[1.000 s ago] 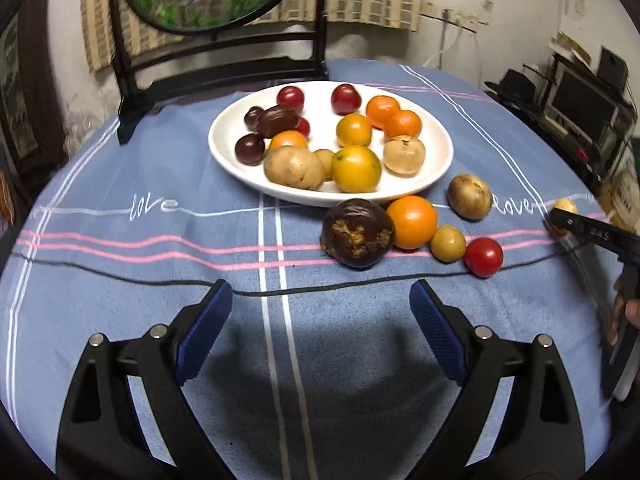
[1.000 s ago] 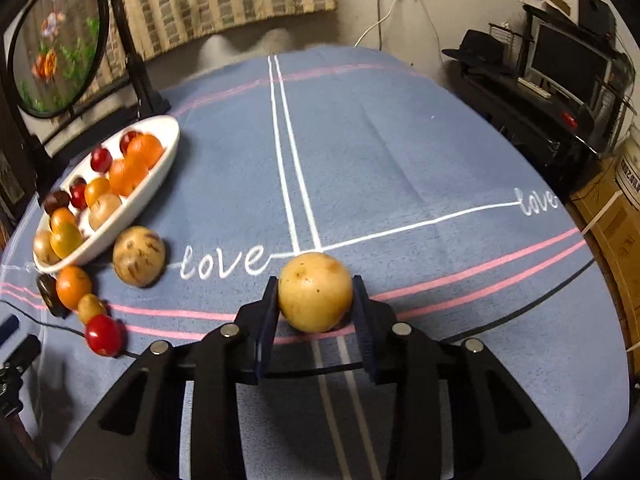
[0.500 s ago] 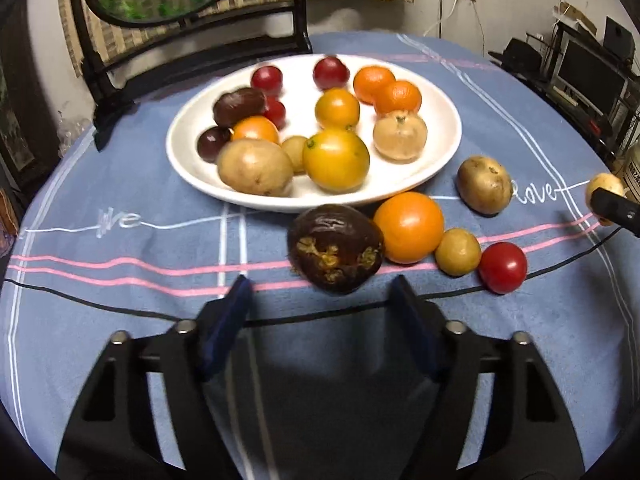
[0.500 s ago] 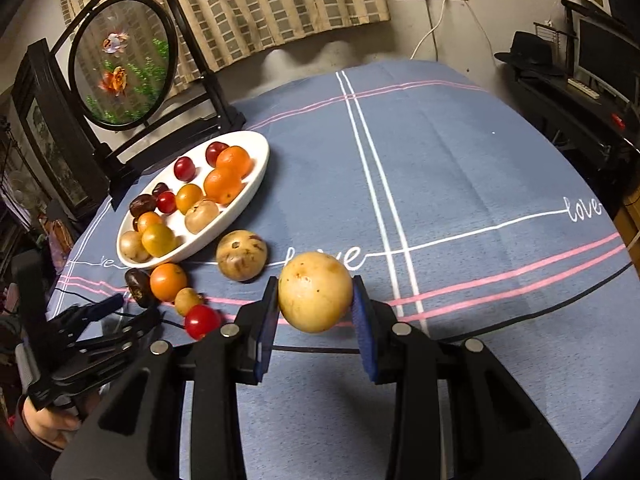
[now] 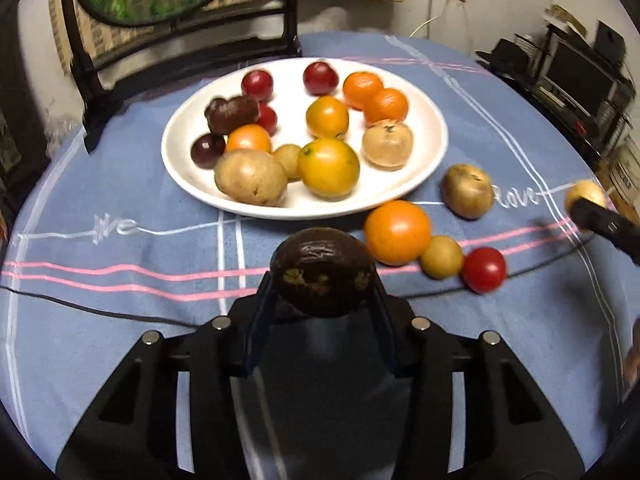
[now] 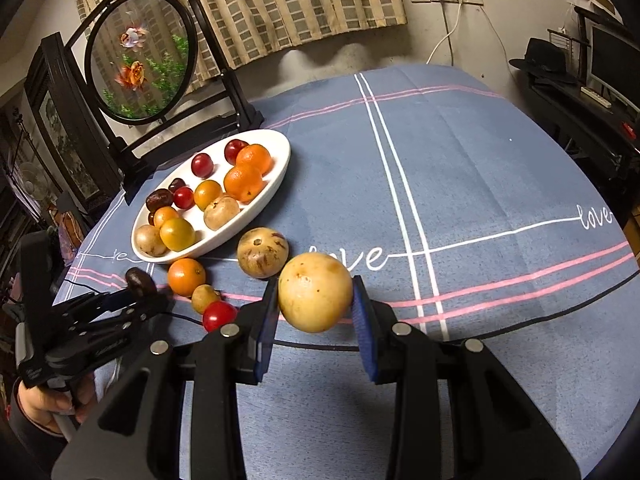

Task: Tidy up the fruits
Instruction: 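Carry both held fruits over the white plate, then open both tools to release the fruits onto the plate and withdraw, then grasp the small olive-yellow fruit with the left tool while the right tool grasps the red plum, then carry both held fruits over the white plate, then open both tools to release the fruits onto the plate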

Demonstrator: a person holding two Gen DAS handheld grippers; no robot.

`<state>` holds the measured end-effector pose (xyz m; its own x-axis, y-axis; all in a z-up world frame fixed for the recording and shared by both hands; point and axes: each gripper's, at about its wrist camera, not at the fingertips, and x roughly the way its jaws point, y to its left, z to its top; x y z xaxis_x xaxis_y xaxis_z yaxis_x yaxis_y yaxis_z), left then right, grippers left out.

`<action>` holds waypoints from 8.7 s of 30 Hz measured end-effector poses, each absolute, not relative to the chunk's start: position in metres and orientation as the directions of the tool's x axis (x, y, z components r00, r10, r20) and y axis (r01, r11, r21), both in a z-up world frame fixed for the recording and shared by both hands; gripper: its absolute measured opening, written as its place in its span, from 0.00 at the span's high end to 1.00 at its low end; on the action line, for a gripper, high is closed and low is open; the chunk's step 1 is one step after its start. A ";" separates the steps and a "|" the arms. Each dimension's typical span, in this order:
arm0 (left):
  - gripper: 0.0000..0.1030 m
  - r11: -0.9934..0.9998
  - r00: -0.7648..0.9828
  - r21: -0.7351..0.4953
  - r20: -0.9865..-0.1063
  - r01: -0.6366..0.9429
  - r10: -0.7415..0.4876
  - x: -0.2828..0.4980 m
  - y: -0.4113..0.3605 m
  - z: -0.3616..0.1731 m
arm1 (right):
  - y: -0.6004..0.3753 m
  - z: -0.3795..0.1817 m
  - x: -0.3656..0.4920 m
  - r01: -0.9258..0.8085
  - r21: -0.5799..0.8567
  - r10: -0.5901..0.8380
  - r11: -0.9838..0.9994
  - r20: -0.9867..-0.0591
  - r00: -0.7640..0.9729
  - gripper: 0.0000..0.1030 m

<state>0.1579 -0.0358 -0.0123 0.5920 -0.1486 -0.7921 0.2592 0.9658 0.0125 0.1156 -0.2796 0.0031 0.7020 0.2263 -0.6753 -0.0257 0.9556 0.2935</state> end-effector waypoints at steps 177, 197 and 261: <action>0.47 0.999 0.545 -0.031 -0.838 0.023 -0.039 0.168 -0.111 -0.034 | -0.247 0.021 0.120 -0.170 0.230 0.283 0.958 -0.677 0.680 0.71; 0.71 0.997 0.551 -0.073 -0.832 0.010 -0.066 0.165 -0.103 -0.028 | -0.256 0.024 0.120 -0.146 0.249 0.278 0.958 -0.664 0.694 0.71; 0.71 0.999 0.728 0.025 -0.685 0.044 -0.015 0.294 -0.004 0.037 | -0.147 0.029 0.310 -0.246 0.188 0.305 0.951 -0.703 0.643 0.70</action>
<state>0.2937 -0.0038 0.0372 0.7283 -0.0148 -0.6851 0.0443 0.9987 0.0255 0.3097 -0.1474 0.0295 0.6427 0.3054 -0.7026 -0.2464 0.9508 0.1879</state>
